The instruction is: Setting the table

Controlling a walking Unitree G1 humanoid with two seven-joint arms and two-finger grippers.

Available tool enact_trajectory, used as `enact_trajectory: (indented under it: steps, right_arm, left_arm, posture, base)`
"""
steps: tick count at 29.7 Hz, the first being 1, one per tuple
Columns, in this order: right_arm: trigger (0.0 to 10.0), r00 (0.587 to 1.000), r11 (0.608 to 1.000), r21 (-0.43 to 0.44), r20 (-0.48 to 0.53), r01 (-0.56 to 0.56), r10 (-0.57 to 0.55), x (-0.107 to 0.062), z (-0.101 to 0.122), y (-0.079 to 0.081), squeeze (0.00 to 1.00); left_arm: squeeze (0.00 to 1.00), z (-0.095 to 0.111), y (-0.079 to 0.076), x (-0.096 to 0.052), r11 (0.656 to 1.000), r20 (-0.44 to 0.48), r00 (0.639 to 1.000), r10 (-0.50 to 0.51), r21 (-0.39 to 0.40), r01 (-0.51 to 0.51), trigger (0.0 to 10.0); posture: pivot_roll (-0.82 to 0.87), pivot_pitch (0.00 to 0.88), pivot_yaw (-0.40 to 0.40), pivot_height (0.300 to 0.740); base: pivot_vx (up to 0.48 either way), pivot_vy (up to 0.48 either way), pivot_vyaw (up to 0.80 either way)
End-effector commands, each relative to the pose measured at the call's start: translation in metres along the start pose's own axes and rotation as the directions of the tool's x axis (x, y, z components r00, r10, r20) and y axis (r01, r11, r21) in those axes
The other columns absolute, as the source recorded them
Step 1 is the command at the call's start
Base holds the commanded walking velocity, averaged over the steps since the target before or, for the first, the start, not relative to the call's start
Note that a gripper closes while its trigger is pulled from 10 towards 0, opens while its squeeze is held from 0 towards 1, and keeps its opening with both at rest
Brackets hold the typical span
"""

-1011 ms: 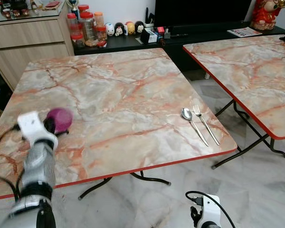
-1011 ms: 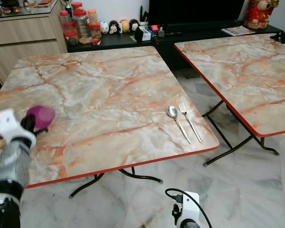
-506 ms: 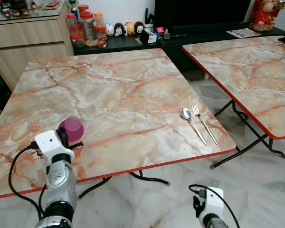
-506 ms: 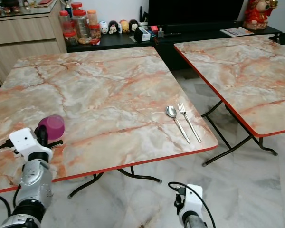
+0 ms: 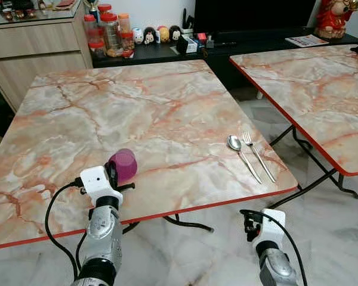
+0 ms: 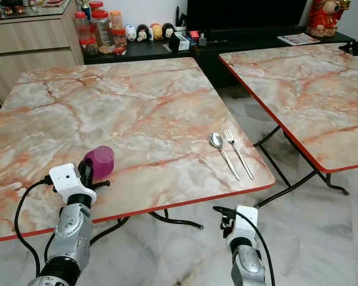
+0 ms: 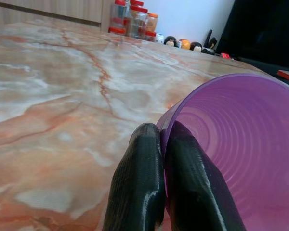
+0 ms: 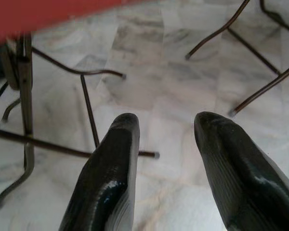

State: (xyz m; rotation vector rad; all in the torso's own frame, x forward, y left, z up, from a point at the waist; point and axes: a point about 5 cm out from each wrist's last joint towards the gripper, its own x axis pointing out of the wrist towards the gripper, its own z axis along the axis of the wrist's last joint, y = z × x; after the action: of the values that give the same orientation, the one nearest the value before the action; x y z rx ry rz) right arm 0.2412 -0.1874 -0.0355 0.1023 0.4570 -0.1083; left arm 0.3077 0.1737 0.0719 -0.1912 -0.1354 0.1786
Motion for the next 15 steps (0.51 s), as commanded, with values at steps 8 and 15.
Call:
enact_trajectory:
  steps: [8, 15]
  right_arm:
    - [10.0, 0.973, 0.998, 0.001, -0.222, 0.059, -0.058, -0.023, -0.046, -0.012, 0.00]
    - [10.0, 0.955, 0.996, -0.003, -0.284, 0.090, -0.087, -0.031, -0.059, -0.019, 0.00]
  left_arm:
    - [0.00, 0.010, 0.014, 0.001, 0.999, 0.047, 0.998, 0.041, 0.031, -0.042, 10.0]
    - [0.00, 0.011, 0.012, -0.001, 0.998, 0.054, 0.998, 0.045, 0.031, -0.047, 10.0]
  posture:
    - [0.02, 0.000, -0.013, 0.740]
    - [0.02, 0.000, -0.016, 0.740]
  base:
    - [0.000, 0.000, 0.00]
    - [0.000, 0.000, 0.00]
